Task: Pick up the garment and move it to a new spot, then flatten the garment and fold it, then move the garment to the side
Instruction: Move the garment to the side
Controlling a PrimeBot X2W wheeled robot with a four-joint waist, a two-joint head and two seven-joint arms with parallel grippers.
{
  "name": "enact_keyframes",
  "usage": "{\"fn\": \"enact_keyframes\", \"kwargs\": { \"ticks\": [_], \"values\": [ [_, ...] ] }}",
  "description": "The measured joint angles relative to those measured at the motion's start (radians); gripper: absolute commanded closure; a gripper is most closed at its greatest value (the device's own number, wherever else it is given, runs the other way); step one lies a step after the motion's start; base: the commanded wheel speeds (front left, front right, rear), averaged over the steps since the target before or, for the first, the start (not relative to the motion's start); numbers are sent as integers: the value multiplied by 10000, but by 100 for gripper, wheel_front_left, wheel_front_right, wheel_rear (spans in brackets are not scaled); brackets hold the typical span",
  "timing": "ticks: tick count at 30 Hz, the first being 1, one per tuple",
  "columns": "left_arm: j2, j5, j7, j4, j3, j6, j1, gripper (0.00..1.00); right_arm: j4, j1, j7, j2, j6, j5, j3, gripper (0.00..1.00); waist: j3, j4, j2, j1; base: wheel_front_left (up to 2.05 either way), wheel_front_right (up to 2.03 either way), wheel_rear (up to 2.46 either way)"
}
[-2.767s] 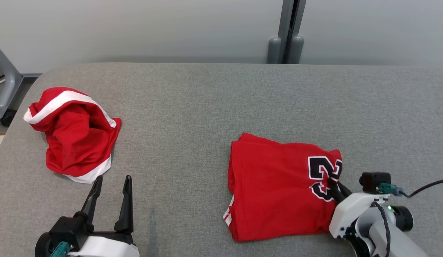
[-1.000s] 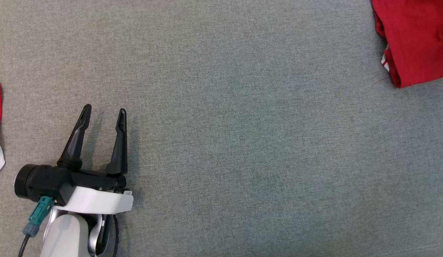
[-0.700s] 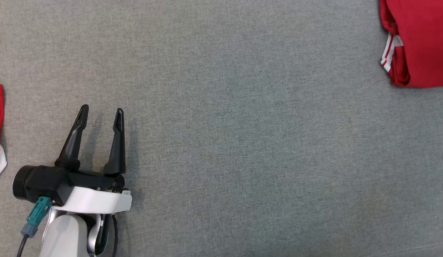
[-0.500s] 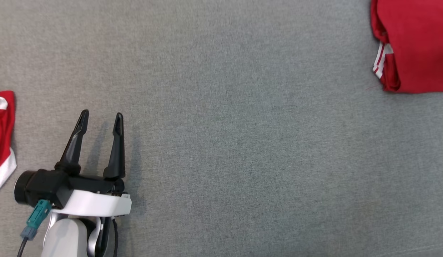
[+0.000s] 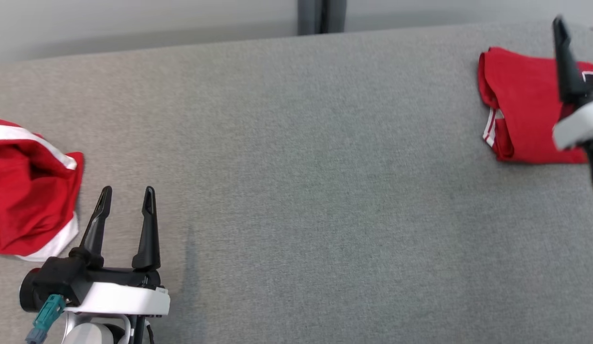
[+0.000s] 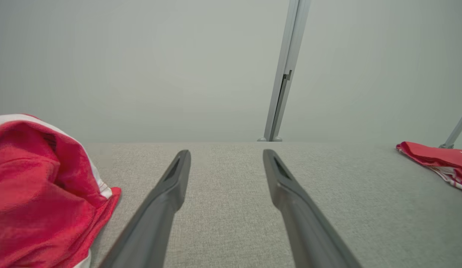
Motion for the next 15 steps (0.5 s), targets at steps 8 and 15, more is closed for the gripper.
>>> {"fn": "enact_keyframes", "kwargs": {
  "ticks": [8,15],
  "values": [
    [-13,-100,0,244,-71,13,360,0,-1546,2951,0,1097,0,-598,-1350,0,-916,553,0,0,0,0,0],
    [-21,-88,0,385,23,90,832,0,-2600,4958,0,1858,0,-780,-1914,0,-1547,821,0,0,0,0,0]
  ]
}}
